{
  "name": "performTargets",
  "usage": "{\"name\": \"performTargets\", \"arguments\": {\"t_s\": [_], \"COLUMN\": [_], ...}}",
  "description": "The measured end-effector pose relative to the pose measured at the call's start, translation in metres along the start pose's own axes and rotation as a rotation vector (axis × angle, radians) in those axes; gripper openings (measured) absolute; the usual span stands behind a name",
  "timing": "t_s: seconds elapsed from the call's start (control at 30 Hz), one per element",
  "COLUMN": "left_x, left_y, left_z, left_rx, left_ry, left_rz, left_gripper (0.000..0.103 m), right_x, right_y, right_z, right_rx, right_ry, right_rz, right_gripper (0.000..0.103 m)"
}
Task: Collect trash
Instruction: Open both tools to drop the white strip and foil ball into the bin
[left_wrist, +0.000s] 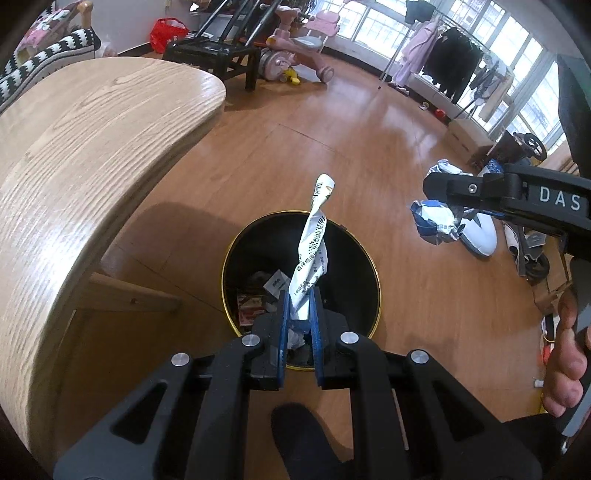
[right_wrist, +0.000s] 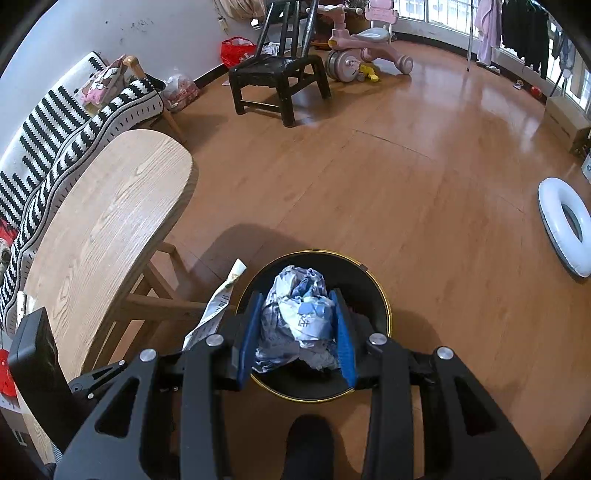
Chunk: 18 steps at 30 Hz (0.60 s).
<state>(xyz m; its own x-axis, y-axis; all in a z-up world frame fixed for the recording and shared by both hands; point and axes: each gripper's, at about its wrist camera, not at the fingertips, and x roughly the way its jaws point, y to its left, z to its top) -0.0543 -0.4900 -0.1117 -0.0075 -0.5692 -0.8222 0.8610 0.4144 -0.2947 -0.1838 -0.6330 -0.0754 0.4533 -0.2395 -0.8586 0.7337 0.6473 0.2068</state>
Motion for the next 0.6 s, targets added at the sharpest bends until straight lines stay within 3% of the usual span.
{"name": "performTargets", "arguments": {"t_s": [0.17, 0.27, 0.4, 0.5, 0.6], "left_x": [0.005, 0.011, 0.009, -0.002, -0.019], "left_y": [-0.001, 0.001, 0.004, 0.003, 0.005], "left_z": [-0.001, -0.001, 0.0, 0.001, -0.001], "left_rx": [0.005, -0.005, -0.016, -0.006, 0.009], "left_ry": [0.009, 0.022, 0.008, -0.025, -0.056], "left_rz": [-0.019, -0.016, -0.004, -0.003, 0.017], "left_gripper": [0.011, 0.015, 0.058, 0.073, 0.085], "right_x": [-0.001, -0.002, -0.002, -0.004, -0.008], "right_y": [-0.001, -0.005, -0.005, -0.004, 0.001], "right_z": [-0.001, -0.001, -0.002, -0.001, 0.0], "right_rx": [0.008, 0.02, 0.018, 0.012, 0.008], "right_ry": [-0.002, -0.008, -0.011, -0.02, -0.042], "right_rz": [-0.008, -0.014, -0.014, -0.024, -0.028], "right_gripper": [0.04, 0.057, 0.061, 0.077, 0.083]}}
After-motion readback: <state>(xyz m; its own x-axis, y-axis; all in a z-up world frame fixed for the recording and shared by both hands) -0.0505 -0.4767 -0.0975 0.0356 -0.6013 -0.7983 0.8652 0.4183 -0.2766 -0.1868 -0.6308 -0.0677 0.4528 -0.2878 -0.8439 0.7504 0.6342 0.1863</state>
